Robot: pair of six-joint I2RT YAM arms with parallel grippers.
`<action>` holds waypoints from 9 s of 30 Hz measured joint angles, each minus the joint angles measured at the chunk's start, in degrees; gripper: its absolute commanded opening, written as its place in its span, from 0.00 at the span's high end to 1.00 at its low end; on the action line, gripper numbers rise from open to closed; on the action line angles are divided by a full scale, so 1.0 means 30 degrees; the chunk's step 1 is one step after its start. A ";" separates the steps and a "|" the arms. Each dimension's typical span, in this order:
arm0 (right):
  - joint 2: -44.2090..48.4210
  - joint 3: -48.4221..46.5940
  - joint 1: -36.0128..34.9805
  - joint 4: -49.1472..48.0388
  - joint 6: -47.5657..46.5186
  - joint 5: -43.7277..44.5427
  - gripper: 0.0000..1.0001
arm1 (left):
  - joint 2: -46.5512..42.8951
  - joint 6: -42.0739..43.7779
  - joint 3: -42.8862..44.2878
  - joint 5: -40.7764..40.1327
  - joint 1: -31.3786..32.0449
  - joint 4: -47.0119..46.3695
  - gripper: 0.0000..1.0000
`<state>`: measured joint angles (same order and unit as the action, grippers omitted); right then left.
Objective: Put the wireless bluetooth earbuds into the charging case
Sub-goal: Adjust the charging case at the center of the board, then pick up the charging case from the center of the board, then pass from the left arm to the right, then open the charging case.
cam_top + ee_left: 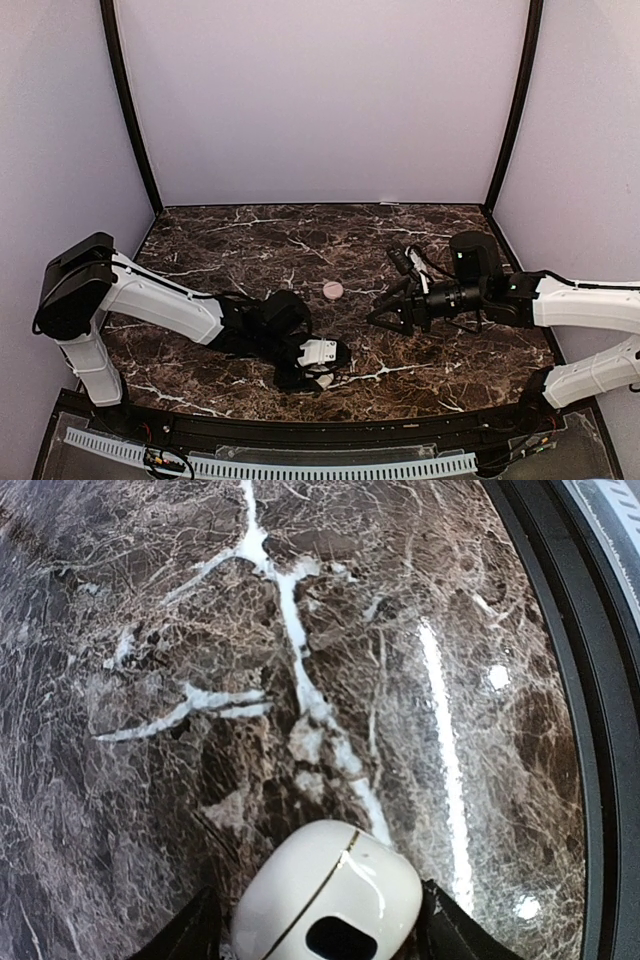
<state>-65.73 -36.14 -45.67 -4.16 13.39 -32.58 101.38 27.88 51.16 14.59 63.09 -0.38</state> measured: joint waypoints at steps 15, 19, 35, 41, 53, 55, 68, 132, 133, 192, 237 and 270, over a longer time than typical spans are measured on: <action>0.0000 0.0000 0.0015 0.0051 -0.0102 -0.0073 0.38 | 0.0612 0.0678 0.0656 -0.0153 -0.0561 -0.0131 0.46; 0.0000 0.0000 0.0036 0.0131 -0.0175 -0.0073 0.37 | 0.0612 0.0619 0.0656 -0.0109 -0.0954 -0.0073 0.47; -0.0153 0.0000 0.0102 0.0124 -0.0175 -0.0153 0.34 | 0.0342 0.0219 0.0685 0.0197 -0.1020 0.0124 0.64; -0.0313 0.0000 0.0124 0.0131 -0.0051 -0.0138 0.33 | -0.0794 0.0000 0.0612 -0.0197 -0.1020 0.0109 0.45; -0.0379 0.0000 0.0240 0.0233 -0.0058 -0.0146 0.33 | -0.0867 -0.0794 0.0576 -0.0517 -0.1020 0.0831 0.37; -0.0379 0.0000 0.0248 0.0284 -0.0058 -0.0146 0.32 | -0.0831 -0.0933 0.0459 -0.0532 -0.1020 0.0845 0.39; -0.0379 0.0000 0.0284 0.0328 -0.0058 -0.0138 0.32 | -0.0117 -0.1515 0.0131 -0.0692 -0.1020 0.0969 0.58; -0.4197 -0.1297 0.0729 -0.5370 0.7439 -0.4787 0.62 | -0.4721 0.1144 0.3308 -0.8765 0.1974 -0.0940 0.69; -0.4233 -0.1297 0.0714 -0.5501 0.7512 -0.4787 0.63 | -0.4721 0.1166 0.3337 -0.8779 0.1989 -0.0947 0.69; 0.0648 -0.2259 -0.1982 0.0379 -0.2754 -0.2623 1.00 | -0.8451 -0.7359 0.2550 -0.5741 0.2040 -0.2266 0.01; 0.0984 -0.2594 -0.3024 0.1698 -0.4911 -0.2084 1.00 | -0.8065 -0.7577 0.3315 -0.0918 0.0699 -0.0911 0.07; 0.1093 -0.2637 -0.3162 0.1290 -0.5603 -0.1035 1.00 | -0.7337 -1.0229 0.3869 0.0066 -0.0124 -0.0058 0.17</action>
<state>-62.46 -44.05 -55.16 -0.30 -3.42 -35.68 79.37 -2.81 62.76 14.79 62.72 -0.56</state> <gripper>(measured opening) 0.202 0.830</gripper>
